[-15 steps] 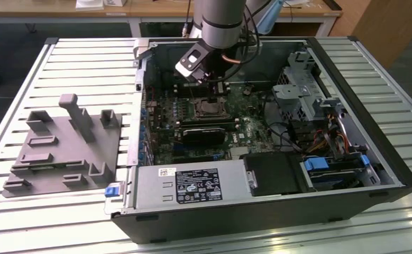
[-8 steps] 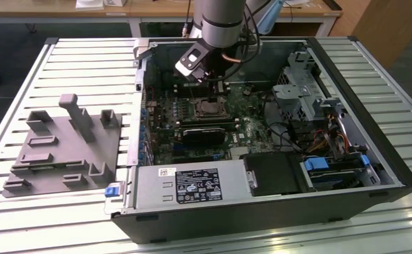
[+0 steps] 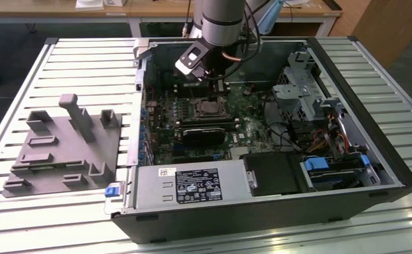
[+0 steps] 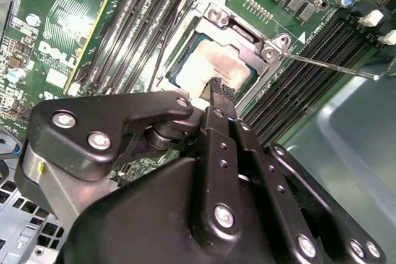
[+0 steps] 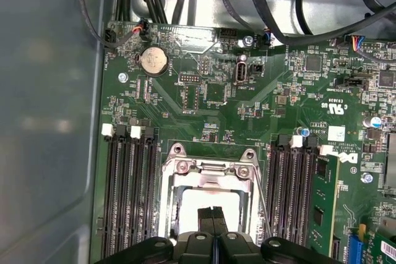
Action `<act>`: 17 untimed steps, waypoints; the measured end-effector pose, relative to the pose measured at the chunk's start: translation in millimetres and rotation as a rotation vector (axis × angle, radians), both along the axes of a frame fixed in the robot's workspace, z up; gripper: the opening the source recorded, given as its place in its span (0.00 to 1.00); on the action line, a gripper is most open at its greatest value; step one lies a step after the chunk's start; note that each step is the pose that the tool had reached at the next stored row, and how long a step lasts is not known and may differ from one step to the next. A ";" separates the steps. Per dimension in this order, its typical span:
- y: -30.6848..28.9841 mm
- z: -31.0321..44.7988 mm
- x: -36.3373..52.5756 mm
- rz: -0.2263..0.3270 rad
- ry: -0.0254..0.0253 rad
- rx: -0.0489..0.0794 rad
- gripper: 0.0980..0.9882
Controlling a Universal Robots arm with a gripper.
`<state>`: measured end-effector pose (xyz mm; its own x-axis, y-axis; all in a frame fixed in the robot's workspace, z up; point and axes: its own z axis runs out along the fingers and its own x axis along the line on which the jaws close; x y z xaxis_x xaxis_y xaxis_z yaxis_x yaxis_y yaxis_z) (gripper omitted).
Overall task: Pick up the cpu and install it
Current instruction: 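Install the first cpu locking lever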
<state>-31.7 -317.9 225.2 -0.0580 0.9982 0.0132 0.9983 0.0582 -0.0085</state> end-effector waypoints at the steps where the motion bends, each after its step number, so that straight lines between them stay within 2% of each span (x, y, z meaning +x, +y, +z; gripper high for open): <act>1: 0.0 0.5 0.0 0.000 0.0000 0.000 0.01; 17: 0.0 6.4 0.0 0.000 0.0001 0.000 0.01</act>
